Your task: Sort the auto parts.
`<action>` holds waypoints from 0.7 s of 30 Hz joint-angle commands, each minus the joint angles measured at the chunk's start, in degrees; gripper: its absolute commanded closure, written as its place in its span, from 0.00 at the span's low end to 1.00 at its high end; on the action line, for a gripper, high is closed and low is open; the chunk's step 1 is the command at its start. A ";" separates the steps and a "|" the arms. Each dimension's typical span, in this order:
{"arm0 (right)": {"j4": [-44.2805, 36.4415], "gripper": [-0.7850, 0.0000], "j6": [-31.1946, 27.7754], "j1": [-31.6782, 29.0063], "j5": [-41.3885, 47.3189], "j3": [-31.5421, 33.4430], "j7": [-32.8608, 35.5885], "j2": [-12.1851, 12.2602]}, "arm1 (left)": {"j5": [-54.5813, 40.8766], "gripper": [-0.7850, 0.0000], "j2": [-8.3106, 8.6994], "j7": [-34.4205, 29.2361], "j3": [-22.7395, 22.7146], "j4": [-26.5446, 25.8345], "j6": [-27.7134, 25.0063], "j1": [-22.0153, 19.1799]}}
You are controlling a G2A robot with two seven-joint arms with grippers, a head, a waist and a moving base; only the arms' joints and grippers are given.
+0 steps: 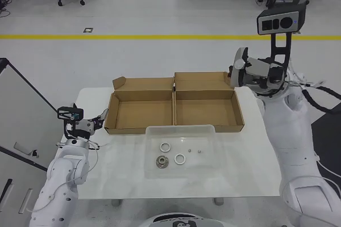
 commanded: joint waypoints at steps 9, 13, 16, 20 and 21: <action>6.46 1.00 5.95 4.36 -5.65 5.26 6.86 1.41 | 0.00 0.00 0.00 0.00 0.00 0.00 0.00 0.00; 10.22 1.00 8.68 6.78 -10.90 7.30 10.28 2.34 | 0.00 0.00 0.00 0.00 0.00 0.00 0.00 0.00; 13.02 1.00 11.32 9.14 -17.32 8.56 12.33 3.26 | 0.00 0.00 0.00 0.00 0.00 0.00 0.00 0.00; 15.70 1.00 13.69 13.06 -27.58 8.76 14.67 4.46 | 0.00 0.00 0.00 0.00 0.00 0.00 0.00 0.00; 16.18 1.00 14.23 14.24 -31.56 8.16 14.79 4.82 | 0.00 0.00 0.00 0.00 0.00 0.00 0.00 0.00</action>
